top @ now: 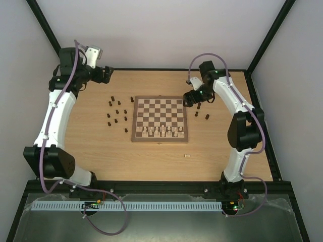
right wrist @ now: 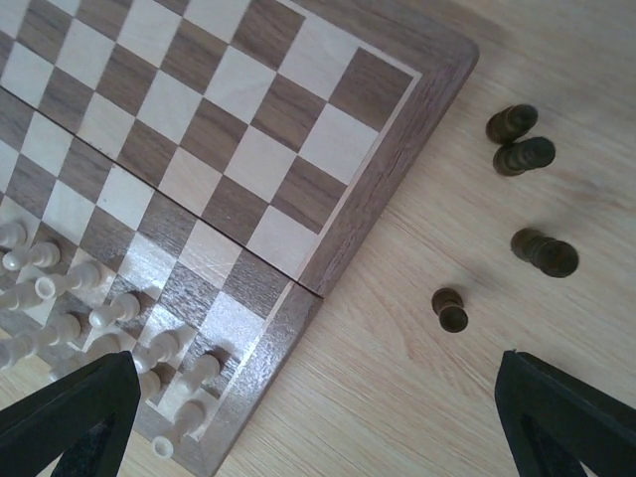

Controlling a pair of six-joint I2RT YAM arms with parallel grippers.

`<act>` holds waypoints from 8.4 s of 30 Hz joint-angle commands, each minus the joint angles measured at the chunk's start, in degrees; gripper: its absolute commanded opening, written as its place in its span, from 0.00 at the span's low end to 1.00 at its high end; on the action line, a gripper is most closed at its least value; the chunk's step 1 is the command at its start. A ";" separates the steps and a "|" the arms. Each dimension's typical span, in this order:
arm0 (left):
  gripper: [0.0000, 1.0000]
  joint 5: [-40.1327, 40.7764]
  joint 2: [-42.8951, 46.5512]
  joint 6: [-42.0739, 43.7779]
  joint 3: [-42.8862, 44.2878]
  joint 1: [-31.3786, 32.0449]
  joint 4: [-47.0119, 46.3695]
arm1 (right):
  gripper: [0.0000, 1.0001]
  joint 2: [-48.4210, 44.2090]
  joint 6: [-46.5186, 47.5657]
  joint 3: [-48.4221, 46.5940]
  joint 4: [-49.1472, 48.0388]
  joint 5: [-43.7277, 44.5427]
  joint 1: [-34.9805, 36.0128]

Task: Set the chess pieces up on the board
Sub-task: Pick up the chess piece from the chessboard, then place the chess piece on the chessboard.

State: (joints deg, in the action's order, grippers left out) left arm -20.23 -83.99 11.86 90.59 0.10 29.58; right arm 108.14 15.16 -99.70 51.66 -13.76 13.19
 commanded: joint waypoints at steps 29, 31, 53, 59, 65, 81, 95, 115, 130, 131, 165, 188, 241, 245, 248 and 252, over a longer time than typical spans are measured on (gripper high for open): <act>0.99 14.26 -2.83 1.34 -5.09 10.01 -1.04 | 0.53 6.42 -0.14 -5.80 4.28 10.12 20.44; 0.99 14.25 -2.86 1.11 -5.14 10.16 -0.87 | 0.52 6.95 -0.66 -5.47 5.24 9.62 21.15; 0.99 13.99 0.50 3.04 -9.23 10.80 -0.23 | 0.40 11.95 -2.64 -1.72 3.60 13.17 26.40; 0.99 14.18 1.57 3.93 -10.43 11.05 -0.40 | 0.40 12.36 -2.59 -2.12 2.85 13.18 27.29; 0.99 14.08 1.98 4.06 -11.30 11.24 -0.62 | 0.40 12.48 -2.59 -2.32 2.66 12.87 27.51; 0.99 13.91 2.92 4.66 -12.85 11.33 -1.26 | 0.34 13.87 -2.41 -2.69 2.24 12.96 28.12; 0.99 13.74 3.83 5.32 -14.28 11.28 -1.35 | 0.23 15.46 -2.41 -3.73 2.21 13.14 28.64; 0.99 13.46 4.82 5.46 -15.61 11.33 -1.82 | 0.10 14.72 -2.29 -3.85 2.27 15.26 28.88; 0.99 14.42 7.23 5.64 -17.81 11.33 -3.86 | 0.09 12.64 0.36 -10.42 2.72 17.38 29.41; 0.99 15.11 7.25 5.60 -17.83 11.26 -3.98 | 0.09 12.44 0.59 -11.00 2.74 17.36 29.72; 0.99 9.92 21.06 1.06 -23.47 -7.68 -1.37 | 0.10 18.68 3.21 -22.41 9.49 16.72 44.99; 0.99 8.88 22.55 2.53 -25.72 -8.38 -1.72 | 0.10 25.19 2.52 -22.36 3.99 16.40 45.19; 0.99 6.17 20.35 2.29 -25.81 -8.18 -3.28 | 0.27 22.09 1.63 -17.30 0.41 16.38 42.47; 0.99 6.11 20.22 2.38 -25.57 -8.03 -3.39 | 0.29 20.66 1.54 -17.71 0.13 16.49 42.46; 0.99 6.29 20.12 2.47 -25.54 -7.54 -3.69 | 0.32 19.07 1.30 -17.71 -0.17 16.40 42.51; 0.99 6.68 19.97 2.46 -25.48 -6.84 -3.83 | 0.37 17.15 1.02 -17.72 -0.42 16.40 42.52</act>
State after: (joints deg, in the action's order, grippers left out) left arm -13.30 -63.61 14.13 64.79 -7.35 27.29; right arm 129.58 16.40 -117.19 50.57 2.07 55.88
